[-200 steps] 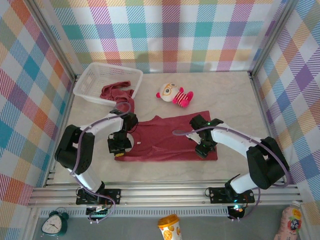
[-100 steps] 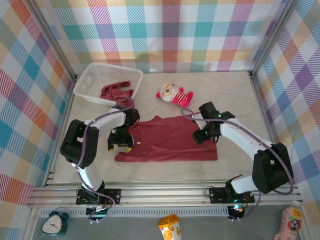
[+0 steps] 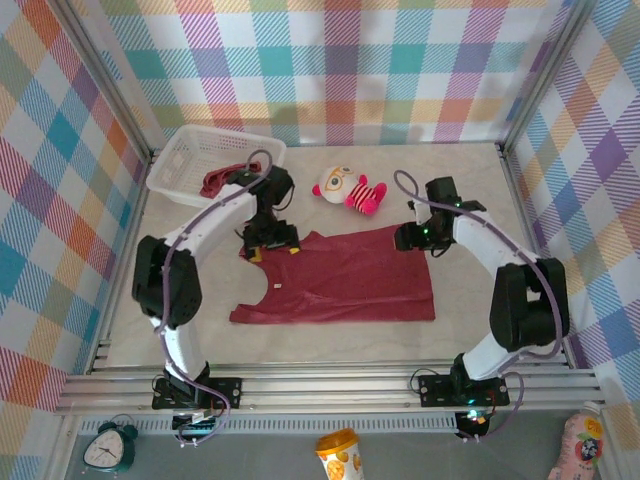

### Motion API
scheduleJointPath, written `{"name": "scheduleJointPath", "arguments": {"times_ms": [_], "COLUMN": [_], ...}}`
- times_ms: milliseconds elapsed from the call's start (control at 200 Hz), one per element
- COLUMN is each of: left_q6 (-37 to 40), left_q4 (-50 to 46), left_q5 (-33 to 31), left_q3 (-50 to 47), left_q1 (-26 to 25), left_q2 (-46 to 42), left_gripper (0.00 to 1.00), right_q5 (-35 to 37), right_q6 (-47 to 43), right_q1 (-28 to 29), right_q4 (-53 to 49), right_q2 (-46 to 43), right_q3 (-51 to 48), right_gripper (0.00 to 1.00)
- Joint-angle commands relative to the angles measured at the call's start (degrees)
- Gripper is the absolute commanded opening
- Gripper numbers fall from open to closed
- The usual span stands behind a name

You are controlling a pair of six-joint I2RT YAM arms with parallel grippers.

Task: Fold and stack the tank tops

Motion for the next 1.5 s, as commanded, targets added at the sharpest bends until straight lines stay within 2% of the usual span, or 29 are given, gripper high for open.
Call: {"name": "scheduleJointPath", "arguments": {"times_ms": [0, 245, 445, 685, 1020, 1225, 1495], "left_q6": [-1.16, -0.34, 1.90, 4.01, 6.97, 8.12, 10.15], "left_q4": [2.31, 4.13, 5.49, 5.00, 4.21, 3.85, 2.12], "left_q5": [3.52, 1.32, -1.14, 4.74, 2.70, 5.60, 5.89], "left_q3": [6.55, 19.11, 25.89, 30.62, 34.55, 35.93, 39.19], "left_q1": [-1.34, -1.44, -0.62, -0.39, -0.21, -0.11, -0.03], "left_q2": [6.77, 19.61, 25.83, 31.30, 35.33, 36.88, 39.28], "left_gripper": [0.76, 0.66, 0.55, 0.45, 0.36, 0.29, 0.18], "right_q5": [-1.89, -4.78, -5.79, -5.73, -4.76, -4.25, -2.18], "right_q6": [-2.44, -3.26, -4.62, -5.13, -5.72, -5.89, -6.07], "right_q1": [-2.78, -7.18, -7.33, -7.10, -7.00, -6.92, -6.84], "right_q4": [-1.17, -3.42, -6.06, -10.04, -12.11, -12.72, -13.80], "right_q2": [3.84, 13.12, 18.82, 26.09, 31.72, 33.65, 36.41], "right_q3": [4.47, 13.64, 19.03, 25.47, 30.92, 32.75, 36.53], "right_gripper": [0.62, 0.60, 0.58, 0.53, 0.51, 0.48, 0.44]}}
